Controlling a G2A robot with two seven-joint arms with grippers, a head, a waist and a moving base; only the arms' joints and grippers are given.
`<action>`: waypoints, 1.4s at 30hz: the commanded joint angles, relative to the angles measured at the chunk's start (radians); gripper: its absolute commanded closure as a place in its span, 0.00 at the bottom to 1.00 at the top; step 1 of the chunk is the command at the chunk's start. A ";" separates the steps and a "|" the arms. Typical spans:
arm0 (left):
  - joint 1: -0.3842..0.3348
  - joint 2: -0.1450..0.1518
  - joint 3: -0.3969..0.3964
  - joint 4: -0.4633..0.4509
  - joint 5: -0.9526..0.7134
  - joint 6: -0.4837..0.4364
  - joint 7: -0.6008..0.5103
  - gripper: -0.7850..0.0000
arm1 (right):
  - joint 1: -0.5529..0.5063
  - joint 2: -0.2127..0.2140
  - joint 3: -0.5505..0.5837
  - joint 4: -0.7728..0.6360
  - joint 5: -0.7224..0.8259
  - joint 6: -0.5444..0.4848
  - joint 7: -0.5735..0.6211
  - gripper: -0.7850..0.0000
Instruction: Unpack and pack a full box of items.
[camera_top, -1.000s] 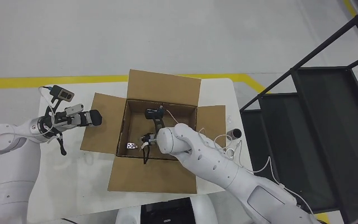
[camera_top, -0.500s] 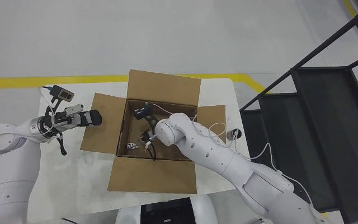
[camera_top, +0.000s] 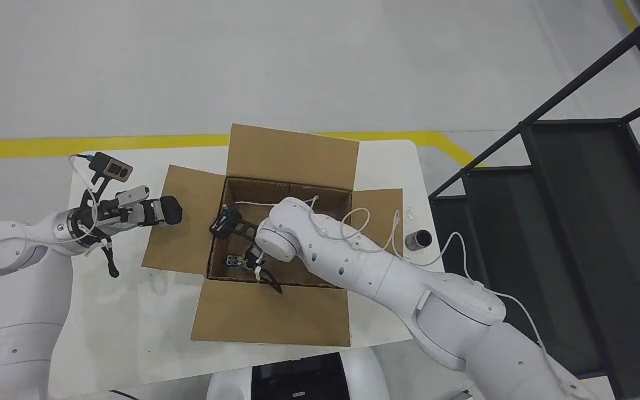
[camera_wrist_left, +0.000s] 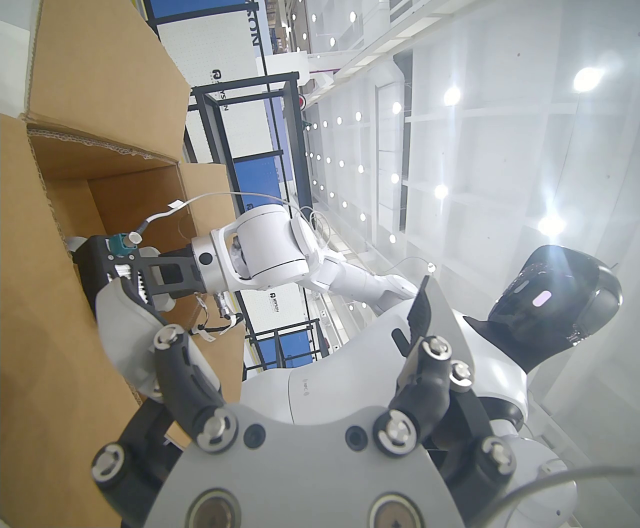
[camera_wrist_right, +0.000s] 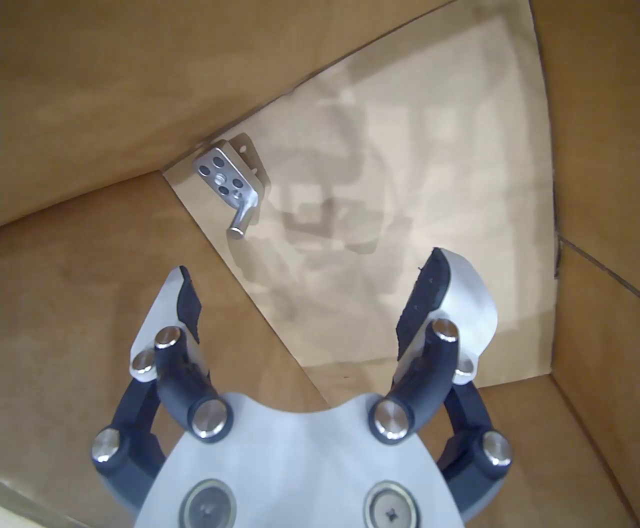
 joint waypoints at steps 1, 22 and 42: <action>0.000 0.000 0.000 0.000 0.000 0.000 0.000 0.00 | -0.001 0.001 0.001 -0.001 0.000 0.001 0.000 0.00; 0.000 0.000 0.000 0.000 0.000 0.000 0.000 0.00 | -0.024 0.034 0.010 0.005 -0.163 -0.147 -0.179 0.00; 0.000 0.000 0.000 0.000 0.000 0.000 0.000 0.00 | -0.020 0.060 0.048 0.063 -0.219 -0.585 -0.437 0.00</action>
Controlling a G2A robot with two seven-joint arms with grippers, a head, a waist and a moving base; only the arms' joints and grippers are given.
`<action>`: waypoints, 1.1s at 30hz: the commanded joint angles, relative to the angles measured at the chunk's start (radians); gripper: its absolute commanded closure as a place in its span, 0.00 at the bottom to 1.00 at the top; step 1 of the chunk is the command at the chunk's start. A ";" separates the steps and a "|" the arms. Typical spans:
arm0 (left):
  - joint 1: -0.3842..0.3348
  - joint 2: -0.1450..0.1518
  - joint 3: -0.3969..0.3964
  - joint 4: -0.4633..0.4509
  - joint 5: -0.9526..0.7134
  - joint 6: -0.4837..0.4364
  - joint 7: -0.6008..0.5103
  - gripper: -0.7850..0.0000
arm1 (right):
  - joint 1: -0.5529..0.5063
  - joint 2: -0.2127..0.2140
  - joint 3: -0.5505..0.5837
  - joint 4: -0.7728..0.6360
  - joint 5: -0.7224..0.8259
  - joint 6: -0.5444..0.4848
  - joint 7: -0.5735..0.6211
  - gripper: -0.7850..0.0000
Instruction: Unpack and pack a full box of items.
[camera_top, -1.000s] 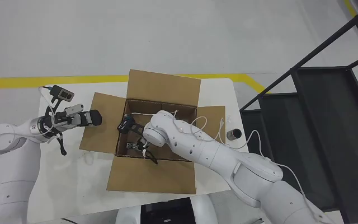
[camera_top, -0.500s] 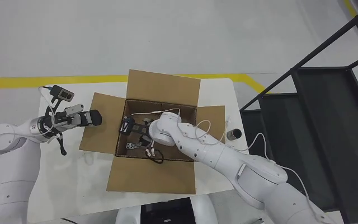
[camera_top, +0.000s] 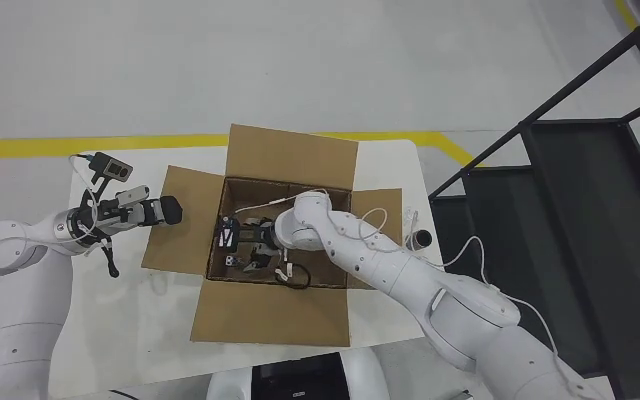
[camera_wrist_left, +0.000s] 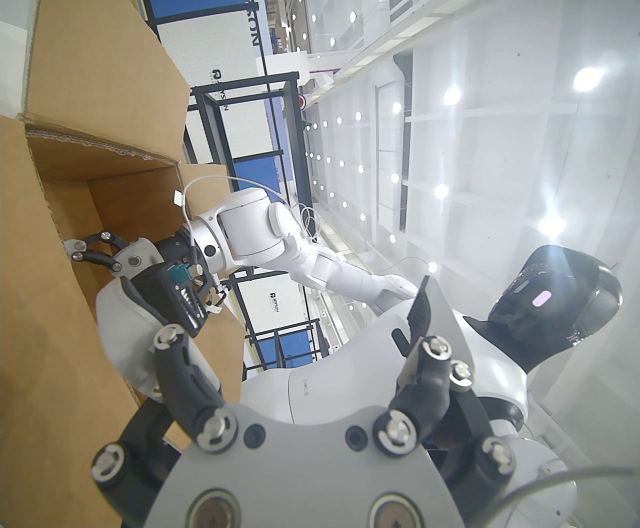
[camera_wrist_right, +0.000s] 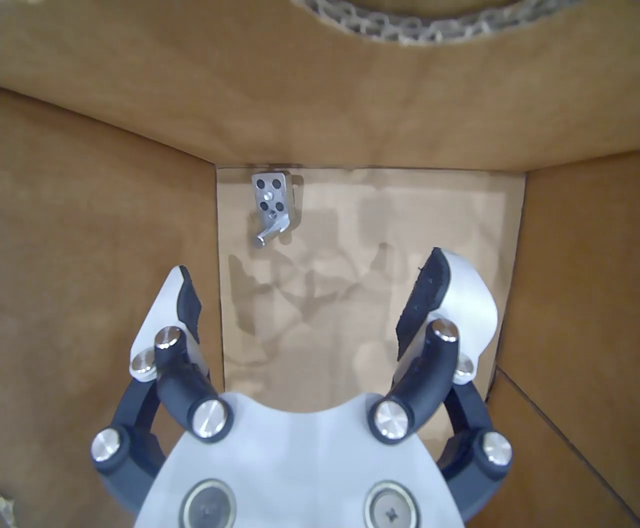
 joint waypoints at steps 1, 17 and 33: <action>0.000 0.000 0.000 0.000 0.000 0.000 0.000 0.00 | 0.009 -0.013 -0.016 0.018 -0.009 0.000 -0.015 0.00; 0.000 0.000 0.000 0.000 0.000 0.000 0.000 0.00 | 0.067 -0.120 -0.089 0.243 -0.028 -0.008 -0.114 0.94; 0.000 0.000 0.000 0.000 0.000 0.000 0.000 0.00 | 0.080 -0.145 -0.082 0.303 -0.047 -0.104 -0.191 1.00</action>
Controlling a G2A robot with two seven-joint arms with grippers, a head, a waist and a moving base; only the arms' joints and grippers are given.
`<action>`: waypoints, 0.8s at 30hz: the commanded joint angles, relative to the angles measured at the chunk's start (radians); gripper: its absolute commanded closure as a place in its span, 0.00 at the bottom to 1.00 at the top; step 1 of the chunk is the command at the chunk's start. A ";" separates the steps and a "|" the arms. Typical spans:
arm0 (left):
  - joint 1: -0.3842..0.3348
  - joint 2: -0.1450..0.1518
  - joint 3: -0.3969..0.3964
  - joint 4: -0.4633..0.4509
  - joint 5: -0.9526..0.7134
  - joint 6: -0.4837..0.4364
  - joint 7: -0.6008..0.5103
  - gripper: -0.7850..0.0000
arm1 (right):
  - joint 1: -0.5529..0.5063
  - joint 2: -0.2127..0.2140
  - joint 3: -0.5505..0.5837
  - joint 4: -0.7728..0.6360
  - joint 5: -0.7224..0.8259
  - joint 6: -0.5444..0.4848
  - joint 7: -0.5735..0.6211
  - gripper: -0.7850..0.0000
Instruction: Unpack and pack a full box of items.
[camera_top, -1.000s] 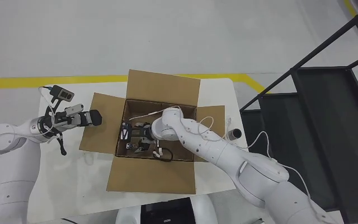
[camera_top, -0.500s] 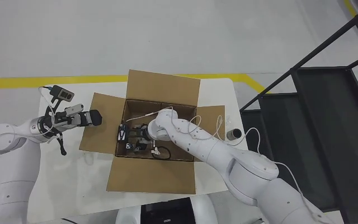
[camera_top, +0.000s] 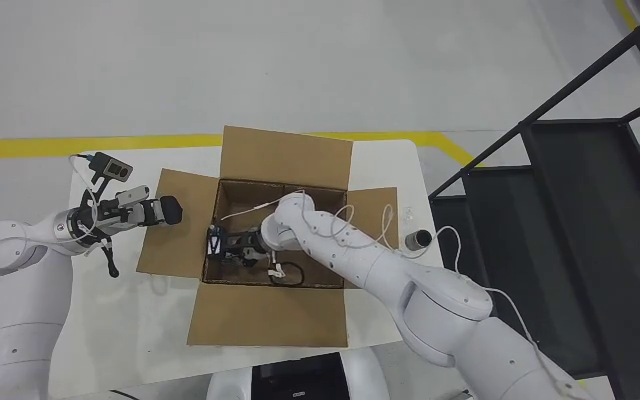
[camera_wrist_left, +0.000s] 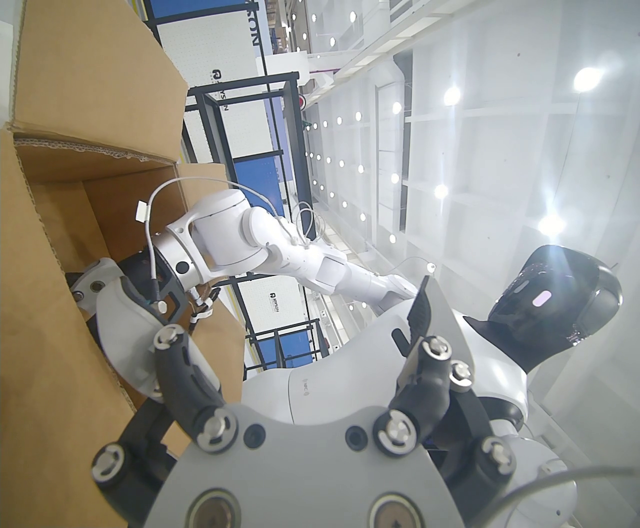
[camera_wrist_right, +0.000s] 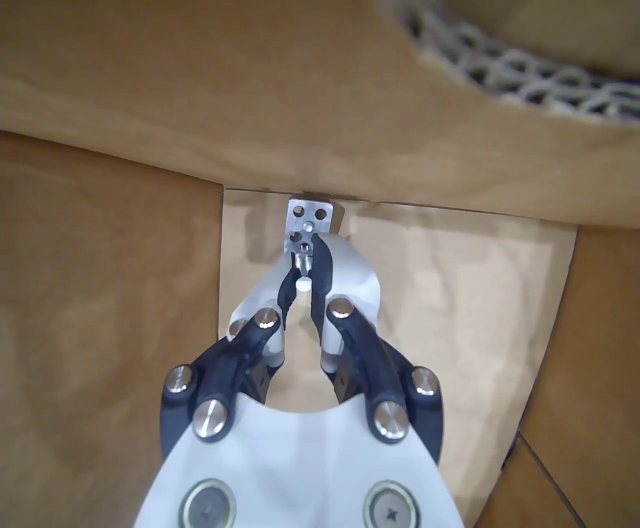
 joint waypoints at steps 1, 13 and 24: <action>0.000 0.000 0.000 0.000 0.000 0.000 0.000 0.00 | 0.000 0.002 0.004 0.005 -0.005 -0.005 -0.001 1.00; 0.000 0.000 0.000 0.000 0.000 0.000 0.000 0.00 | -0.034 0.078 0.096 -0.137 -0.048 -0.028 0.016 1.00; 0.000 0.000 0.000 0.000 0.000 0.000 0.000 0.00 | -0.274 0.224 0.300 -0.552 -0.122 0.032 0.160 1.00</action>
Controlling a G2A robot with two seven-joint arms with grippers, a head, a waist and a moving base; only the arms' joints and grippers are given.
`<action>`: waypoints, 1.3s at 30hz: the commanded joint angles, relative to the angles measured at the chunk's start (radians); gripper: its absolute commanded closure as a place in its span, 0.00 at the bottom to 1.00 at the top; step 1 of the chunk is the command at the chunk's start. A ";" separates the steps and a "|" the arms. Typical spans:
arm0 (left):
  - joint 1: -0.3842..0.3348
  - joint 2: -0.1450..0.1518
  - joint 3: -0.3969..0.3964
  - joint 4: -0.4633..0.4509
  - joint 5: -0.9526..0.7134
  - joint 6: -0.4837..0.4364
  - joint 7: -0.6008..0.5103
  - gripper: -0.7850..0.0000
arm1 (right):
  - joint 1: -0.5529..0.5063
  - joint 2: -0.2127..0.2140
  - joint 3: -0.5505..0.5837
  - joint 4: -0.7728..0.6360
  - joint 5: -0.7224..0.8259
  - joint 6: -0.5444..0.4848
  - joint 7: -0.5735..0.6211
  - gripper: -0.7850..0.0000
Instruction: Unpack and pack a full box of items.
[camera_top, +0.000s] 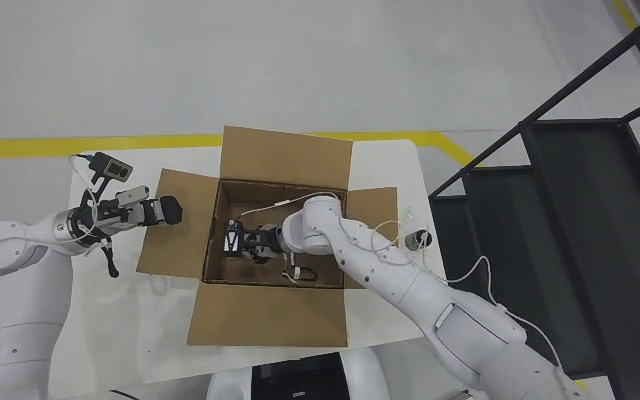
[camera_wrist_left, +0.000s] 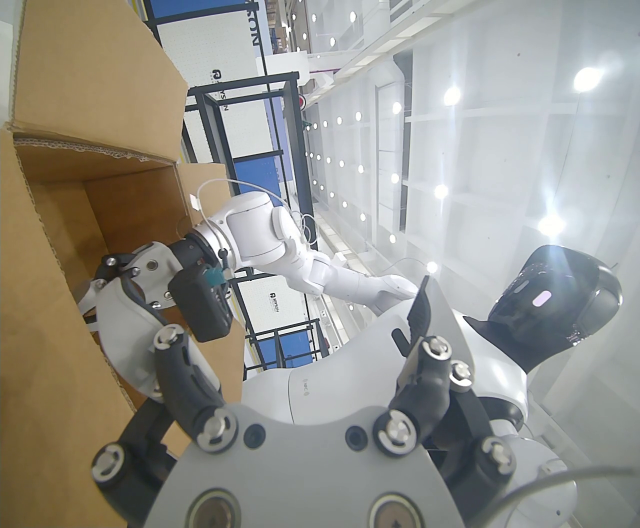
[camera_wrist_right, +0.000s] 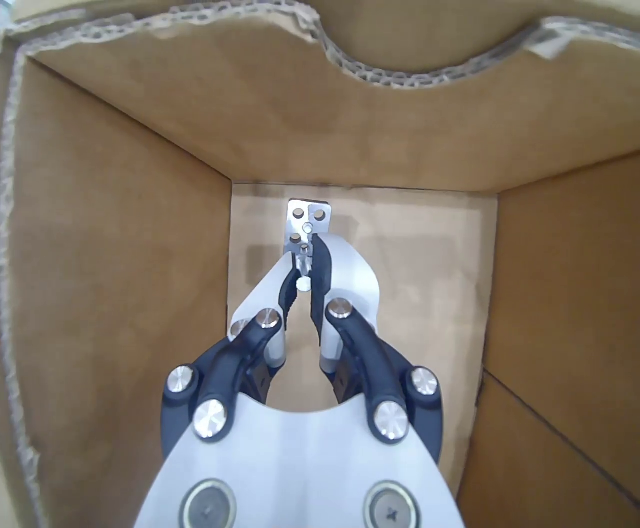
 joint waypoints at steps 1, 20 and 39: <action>0.000 0.000 0.000 0.000 0.000 0.000 0.000 0.00 | -0.054 0.024 0.043 -0.090 -0.018 0.008 0.020 1.00; 0.000 0.000 0.000 0.000 0.000 0.000 0.000 0.00 | -0.227 0.090 0.179 -0.338 -0.079 0.019 0.027 1.00; 0.000 0.000 0.000 0.000 0.000 0.000 0.000 0.00 | -0.227 0.090 0.179 -0.338 -0.079 0.019 0.027 1.00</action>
